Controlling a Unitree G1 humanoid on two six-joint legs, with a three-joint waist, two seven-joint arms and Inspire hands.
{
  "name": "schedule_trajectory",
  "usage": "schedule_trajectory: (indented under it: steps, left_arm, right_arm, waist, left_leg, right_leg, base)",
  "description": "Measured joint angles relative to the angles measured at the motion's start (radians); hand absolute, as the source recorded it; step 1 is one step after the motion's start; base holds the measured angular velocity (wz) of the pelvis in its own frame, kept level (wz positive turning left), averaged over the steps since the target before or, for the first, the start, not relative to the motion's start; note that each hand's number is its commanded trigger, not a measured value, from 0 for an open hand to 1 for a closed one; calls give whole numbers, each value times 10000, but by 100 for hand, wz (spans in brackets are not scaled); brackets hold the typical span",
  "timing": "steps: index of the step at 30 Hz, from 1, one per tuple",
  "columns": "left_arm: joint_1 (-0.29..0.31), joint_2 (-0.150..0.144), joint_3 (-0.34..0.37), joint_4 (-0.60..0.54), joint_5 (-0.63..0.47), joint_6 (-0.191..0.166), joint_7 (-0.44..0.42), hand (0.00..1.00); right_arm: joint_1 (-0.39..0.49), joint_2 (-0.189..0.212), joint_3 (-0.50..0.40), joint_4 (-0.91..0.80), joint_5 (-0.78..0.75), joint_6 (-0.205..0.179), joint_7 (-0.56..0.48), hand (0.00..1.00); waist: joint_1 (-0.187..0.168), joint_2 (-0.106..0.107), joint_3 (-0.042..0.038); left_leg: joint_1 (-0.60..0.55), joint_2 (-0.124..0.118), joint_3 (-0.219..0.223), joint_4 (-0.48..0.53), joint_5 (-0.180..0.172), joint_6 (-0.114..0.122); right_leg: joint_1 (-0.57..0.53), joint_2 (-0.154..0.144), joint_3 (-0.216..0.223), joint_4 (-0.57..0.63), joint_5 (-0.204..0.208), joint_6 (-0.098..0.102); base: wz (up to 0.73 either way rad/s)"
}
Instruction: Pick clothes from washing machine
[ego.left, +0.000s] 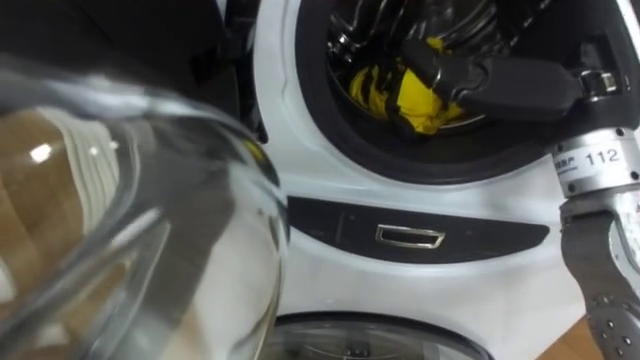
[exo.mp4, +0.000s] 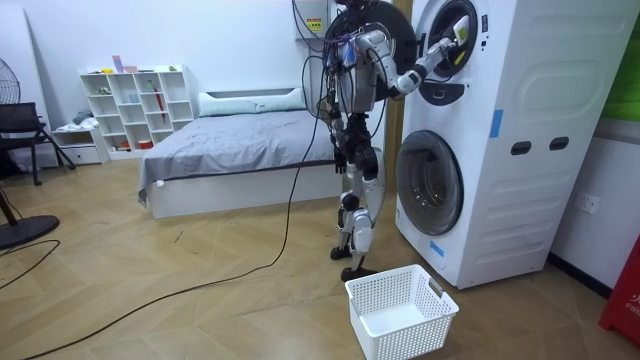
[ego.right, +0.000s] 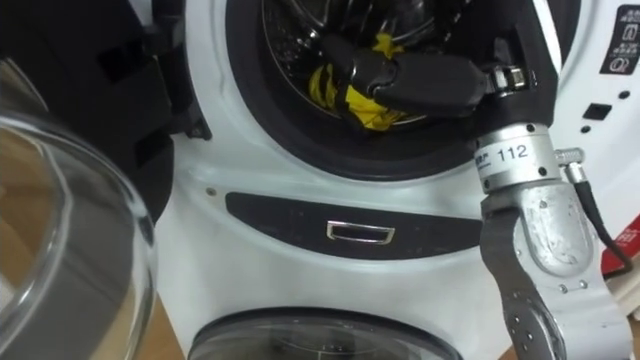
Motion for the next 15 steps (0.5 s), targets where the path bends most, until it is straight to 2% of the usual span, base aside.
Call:
schedule_trajectory:
  steps: [3,6,11,15]
  left_arm:
    - [-10,38,-14,-37,-11,153,94,0]
    - [-26,57,-11,-82,27,257,124,0]
    - [-67,116,6,-213,70,339,108,0]
    - [-67,168,4,-212,48,385,110,0]
  right_arm:
    - [0,0,22,302,-446,2,33,0]
    - [0,-15,24,1078,-1192,128,52,0]
    - [-11,-51,24,1612,-2251,131,360,0]
    - [-60,-179,260,1915,-2902,198,717,0]
  waist:
    - [-38,-107,33]
    - [-52,-204,-16]
    - [4,-284,-60]
    - [26,-348,-12]
  left_leg:
    - [-48,0,-12,25,-1,-2]
    - [-117,-2,-48,117,-4,1]
    - [-128,-6,-120,116,-4,2]
    - [-6,-9,-88,72,-4,4]
  right_leg:
    - [-29,-25,-111,1,0,0]
    - [-36,-28,-138,3,0,0]
    - [-28,-15,-131,4,0,1]
    - [54,14,-52,13,-1,2]
  base:
    - [0]
    - [3]
    - [4]
    - [-4]
